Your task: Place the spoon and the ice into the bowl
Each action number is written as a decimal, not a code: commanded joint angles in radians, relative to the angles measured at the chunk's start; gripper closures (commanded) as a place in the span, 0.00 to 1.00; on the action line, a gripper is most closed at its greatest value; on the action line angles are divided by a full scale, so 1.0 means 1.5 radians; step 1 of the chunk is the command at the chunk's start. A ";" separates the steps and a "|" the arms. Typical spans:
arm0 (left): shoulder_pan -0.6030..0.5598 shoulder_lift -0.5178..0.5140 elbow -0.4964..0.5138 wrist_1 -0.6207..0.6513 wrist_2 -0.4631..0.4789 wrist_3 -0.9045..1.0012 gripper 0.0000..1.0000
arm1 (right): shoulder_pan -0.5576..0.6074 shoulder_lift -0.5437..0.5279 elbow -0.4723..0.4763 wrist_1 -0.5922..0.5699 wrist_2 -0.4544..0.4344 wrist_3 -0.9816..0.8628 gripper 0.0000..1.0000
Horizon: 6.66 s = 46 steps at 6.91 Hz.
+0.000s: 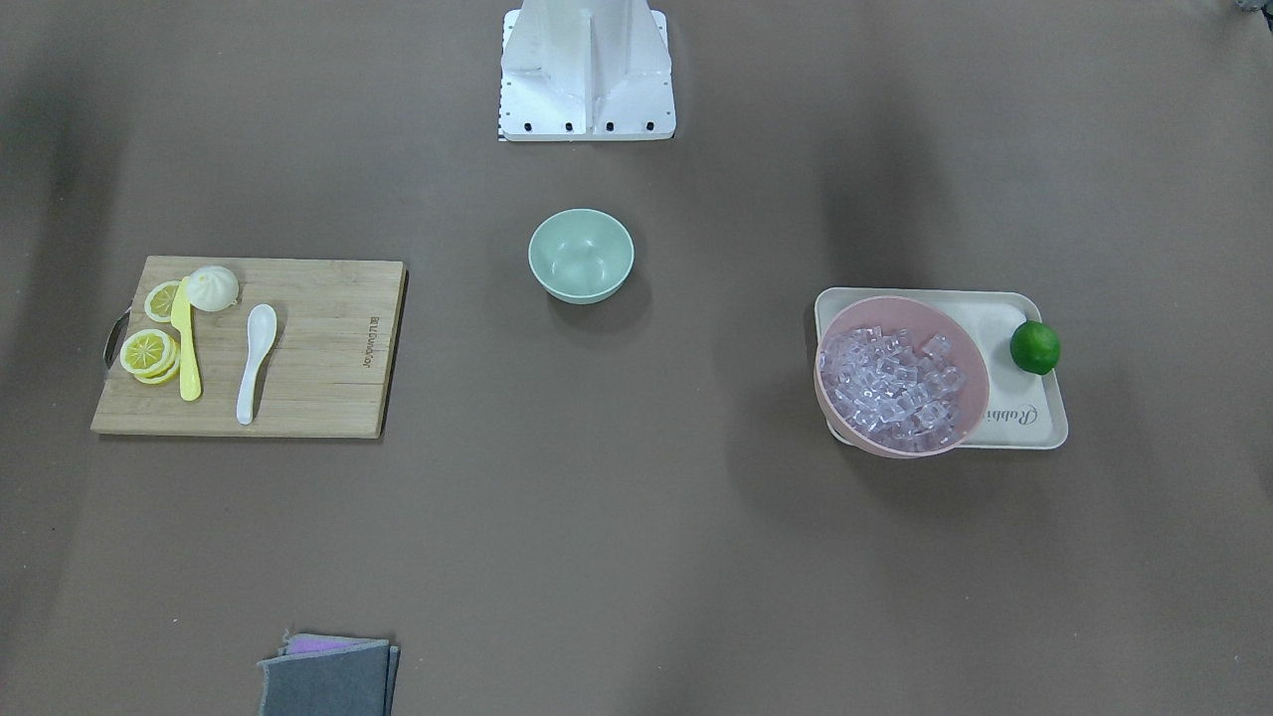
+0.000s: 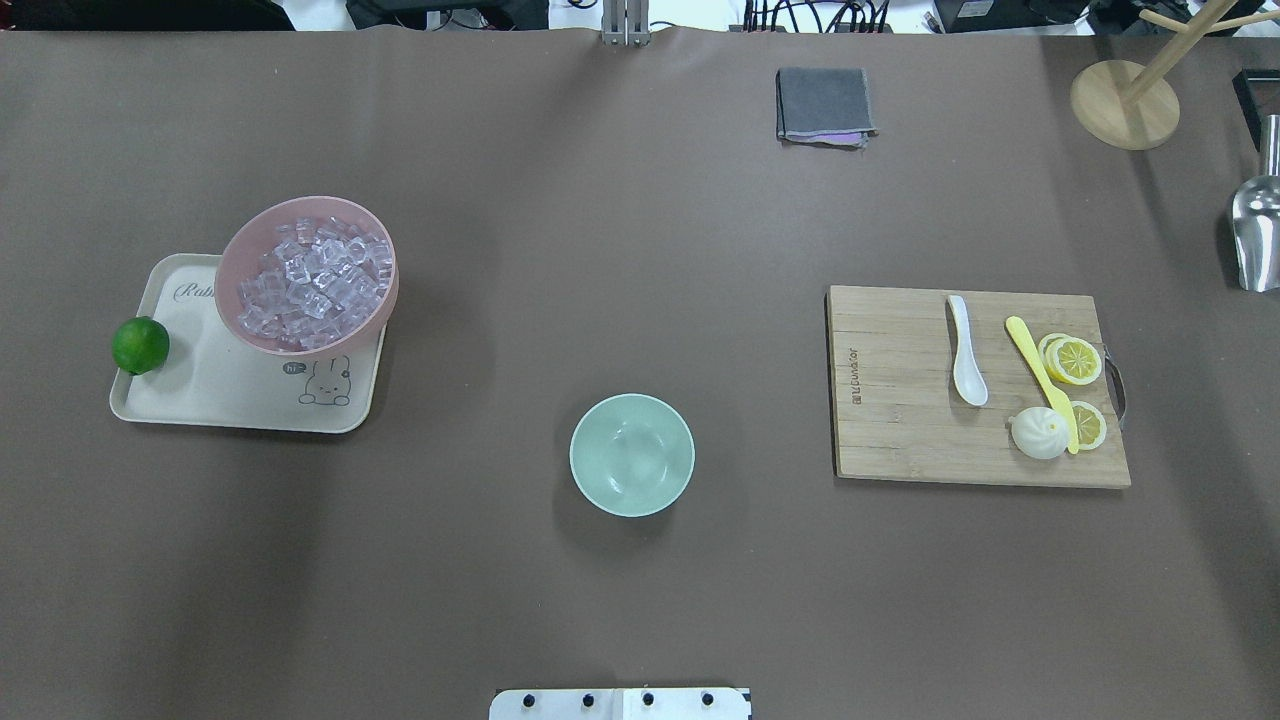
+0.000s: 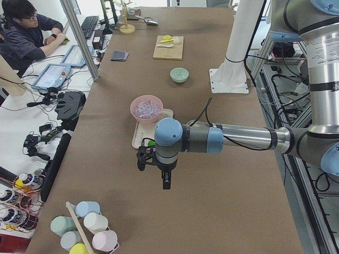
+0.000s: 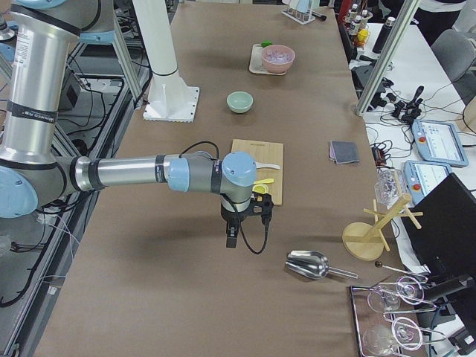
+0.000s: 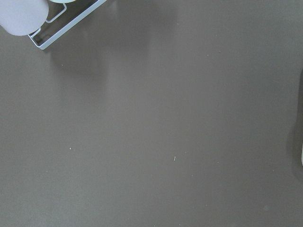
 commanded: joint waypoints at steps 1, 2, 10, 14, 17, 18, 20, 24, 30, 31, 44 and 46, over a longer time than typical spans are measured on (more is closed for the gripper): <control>-0.004 0.006 -0.013 -0.001 0.002 0.000 0.02 | 0.000 0.000 0.000 0.000 0.000 0.000 0.00; -0.005 0.010 -0.020 -0.004 0.003 0.000 0.02 | 0.000 0.000 0.000 0.000 0.000 0.000 0.00; -0.016 -0.067 -0.014 -0.232 -0.004 -0.008 0.02 | -0.004 0.023 0.029 0.393 -0.022 0.008 0.02; 0.104 -0.128 0.021 -0.369 -0.028 -0.008 0.01 | -0.087 0.068 0.031 0.473 0.036 0.063 0.01; 0.208 -0.153 -0.018 -0.376 -0.027 -0.139 0.00 | -0.259 0.123 0.064 0.463 -0.084 0.297 0.04; 0.229 -0.165 -0.017 -0.375 -0.026 -0.167 0.01 | -0.306 0.144 0.072 0.435 -0.132 0.369 0.06; 0.319 -0.174 -0.018 -0.375 0.081 -0.198 0.01 | -0.398 0.187 0.140 0.267 -0.248 0.455 0.01; 0.453 -0.223 0.004 -0.375 0.239 -0.195 0.12 | -0.467 0.206 0.140 0.256 -0.321 0.493 0.00; 0.525 -0.243 0.032 -0.376 0.253 -0.184 0.29 | -0.477 0.211 0.136 0.257 -0.327 0.492 0.00; 0.533 -0.247 0.036 -0.375 0.253 -0.182 0.30 | -0.479 0.211 0.137 0.257 -0.327 0.493 0.00; 0.539 -0.248 0.078 -0.373 0.256 -0.084 0.38 | -0.483 0.210 0.137 0.259 -0.333 0.493 0.00; 0.547 -0.247 0.080 -0.372 0.256 -0.084 0.41 | -0.483 0.210 0.137 0.259 -0.334 0.493 0.00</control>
